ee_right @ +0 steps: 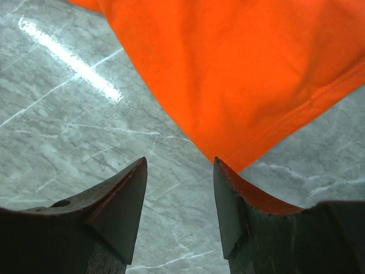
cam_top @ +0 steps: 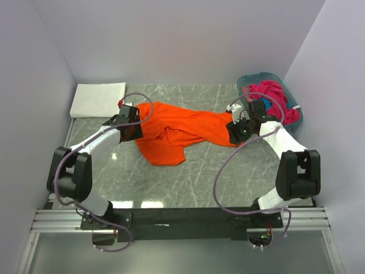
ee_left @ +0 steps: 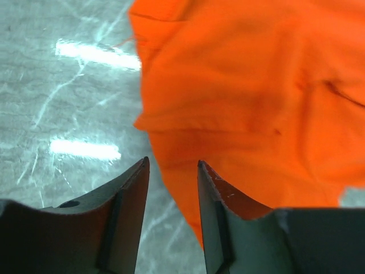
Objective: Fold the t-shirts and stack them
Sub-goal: Flatten the tshirt out
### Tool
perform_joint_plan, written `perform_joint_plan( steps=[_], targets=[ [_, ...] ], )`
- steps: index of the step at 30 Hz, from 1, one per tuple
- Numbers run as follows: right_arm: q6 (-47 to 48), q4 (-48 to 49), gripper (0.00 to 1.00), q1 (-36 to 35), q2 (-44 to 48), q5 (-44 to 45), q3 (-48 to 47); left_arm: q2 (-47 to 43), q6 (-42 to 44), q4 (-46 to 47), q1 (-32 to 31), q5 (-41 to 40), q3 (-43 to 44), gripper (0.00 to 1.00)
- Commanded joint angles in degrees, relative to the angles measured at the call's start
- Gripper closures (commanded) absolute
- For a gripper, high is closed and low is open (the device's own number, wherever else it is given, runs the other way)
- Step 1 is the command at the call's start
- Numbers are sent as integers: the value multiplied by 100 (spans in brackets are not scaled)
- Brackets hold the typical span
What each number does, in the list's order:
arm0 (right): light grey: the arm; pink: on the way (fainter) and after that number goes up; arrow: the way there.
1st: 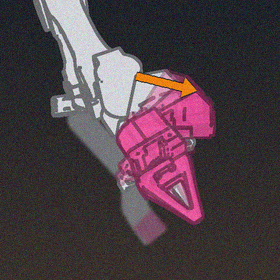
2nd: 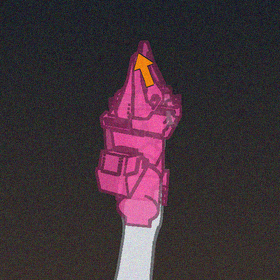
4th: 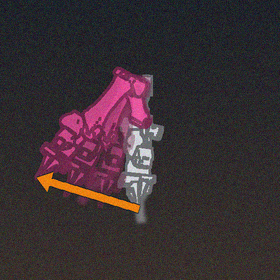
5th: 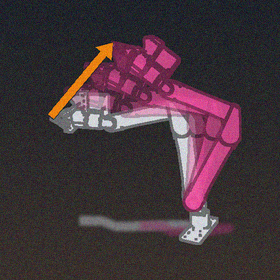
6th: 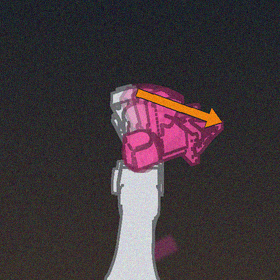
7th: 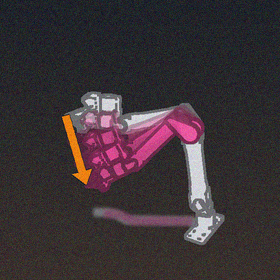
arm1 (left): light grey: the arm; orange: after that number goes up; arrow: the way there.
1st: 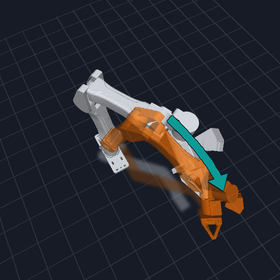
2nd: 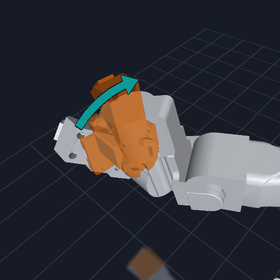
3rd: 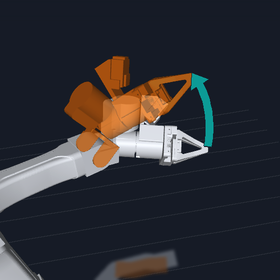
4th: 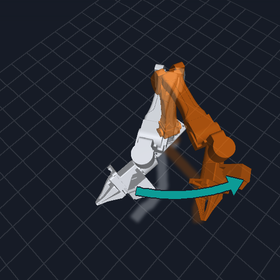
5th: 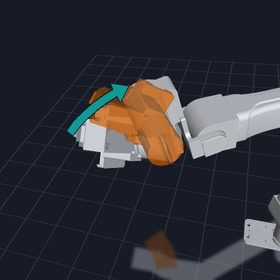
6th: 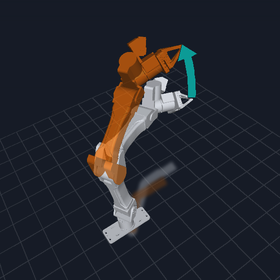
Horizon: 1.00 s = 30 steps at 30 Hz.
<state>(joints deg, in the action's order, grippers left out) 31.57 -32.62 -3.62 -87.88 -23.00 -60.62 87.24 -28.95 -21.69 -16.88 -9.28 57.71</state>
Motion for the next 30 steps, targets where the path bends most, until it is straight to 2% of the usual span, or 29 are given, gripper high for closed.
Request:
perform_joint_plan(
  steps=[1, 10, 16, 17, 19, 22, 28, 30],
  targets=[
    [-29, 133, 43, 98, 60, 33, -46, 258, -313, 454, 62, -390, -85, 56],
    [16, 133, 43, 177, -37, -81, -64, 847, -313, 482, 98, -777, 188, 57],
    [7, 124, 43, 186, -63, -143, -64, 1189, -234, 412, 238, -514, 372, 60],
    [7, 116, 43, 195, -54, -152, -64, 1259, -234, 411, 247, -461, 424, 62],
    [7, 124, 43, 195, -28, -160, -55, 1252, -225, 490, 247, -251, 408, 74],
    [7, 107, 43, 204, -28, -187, -64, 1190, -234, 482, 247, -154, 442, 99],
    [7, 81, 43, 204, 33, -248, -38, 497, -287, 376, 256, 119, 758, 100],
    [7, 81, 43, 204, 68, -275, -29, 382, -339, 403, 343, 477, 890, 100]
  ],
)
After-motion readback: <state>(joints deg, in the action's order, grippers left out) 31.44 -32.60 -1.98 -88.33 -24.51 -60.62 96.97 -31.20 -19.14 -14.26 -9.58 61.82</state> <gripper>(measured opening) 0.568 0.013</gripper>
